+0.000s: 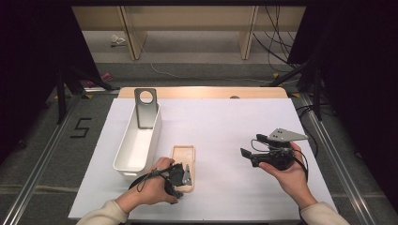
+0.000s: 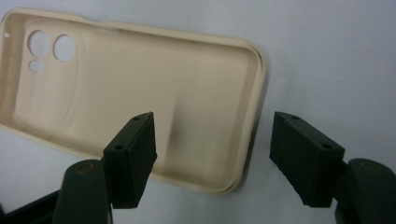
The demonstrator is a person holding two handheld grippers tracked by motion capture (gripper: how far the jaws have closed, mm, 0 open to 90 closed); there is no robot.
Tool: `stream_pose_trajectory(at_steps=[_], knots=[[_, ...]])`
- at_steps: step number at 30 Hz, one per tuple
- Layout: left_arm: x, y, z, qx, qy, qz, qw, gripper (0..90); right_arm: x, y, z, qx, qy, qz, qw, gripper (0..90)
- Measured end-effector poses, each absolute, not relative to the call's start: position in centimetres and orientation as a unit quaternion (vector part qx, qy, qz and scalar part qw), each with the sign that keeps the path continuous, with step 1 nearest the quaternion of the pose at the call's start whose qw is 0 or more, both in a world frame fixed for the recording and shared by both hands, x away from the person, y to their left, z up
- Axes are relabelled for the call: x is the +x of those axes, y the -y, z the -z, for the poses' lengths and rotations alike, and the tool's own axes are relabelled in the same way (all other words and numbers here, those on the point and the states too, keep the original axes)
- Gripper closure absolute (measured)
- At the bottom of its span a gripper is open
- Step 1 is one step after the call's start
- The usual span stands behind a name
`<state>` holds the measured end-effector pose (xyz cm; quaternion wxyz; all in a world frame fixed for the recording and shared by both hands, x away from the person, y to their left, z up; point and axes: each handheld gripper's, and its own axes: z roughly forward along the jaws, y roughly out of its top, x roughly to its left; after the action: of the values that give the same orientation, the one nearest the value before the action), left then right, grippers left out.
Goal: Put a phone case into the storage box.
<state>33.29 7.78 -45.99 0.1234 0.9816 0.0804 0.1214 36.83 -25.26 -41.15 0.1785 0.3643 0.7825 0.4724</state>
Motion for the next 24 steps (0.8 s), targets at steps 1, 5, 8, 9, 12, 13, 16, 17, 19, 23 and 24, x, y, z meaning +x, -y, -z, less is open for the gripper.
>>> stream_pose_trajectory(at_steps=[1,5,8,9,12,13,16,17,19,23,24], knots=[[33.29,-7.78,45.99,0.982,-0.08,-0.121,0.123,31.4,36.83,25.26,41.15,0.364,-0.782,-0.472,0.179,16.0],[33.27,-7.6,46.03,0.982,-0.082,-0.121,0.123,31.5,36.83,25.24,41.16,0.363,-0.783,-0.473,0.178,16.0],[33.43,-7.51,46.04,0.982,-0.078,-0.125,0.118,31.6,36.83,25.27,41.16,0.364,-0.783,-0.473,0.178,16.0],[33.48,-7.51,46.05,0.982,-0.077,-0.125,0.118,31.8,36.83,25.27,41.15,0.364,-0.782,-0.473,0.178,16.1],[33.61,-7.5,46.05,0.982,-0.075,-0.126,0.118,32.0,36.82,25.27,41.14,0.364,-0.783,-0.472,0.179,16.0],[33.63,-7.51,46.08,0.982,-0.079,-0.123,0.119,32.0,36.82,25.26,41.15,0.364,-0.783,-0.472,0.178,16.1],[33.73,-7.52,46.08,0.982,-0.08,-0.123,0.119,32.3,36.84,25.24,41.17,0.363,-0.783,-0.473,0.178,16.1],[33.76,-7.52,46.09,0.982,-0.08,-0.121,0.119,32.5,36.84,25.23,41.18,0.363,-0.783,-0.472,0.178,16.0],[33.79,-7.5,46.09,0.982,-0.079,-0.12,0.12,33.0,36.83,25.23,41.18,0.363,-0.783,-0.472,0.178,16.0],[33.88,-7.44,46.09,0.983,-0.076,-0.117,0.118,33.7,36.83,25.22,41.18,0.362,-0.783,-0.472,0.178,16.1],[33.9,-7.44,46.09,0.983,-0.076,-0.115,0.118,34.1,36.83,25.23,41.19,0.363,-0.783,-0.472,0.178,16.1]])
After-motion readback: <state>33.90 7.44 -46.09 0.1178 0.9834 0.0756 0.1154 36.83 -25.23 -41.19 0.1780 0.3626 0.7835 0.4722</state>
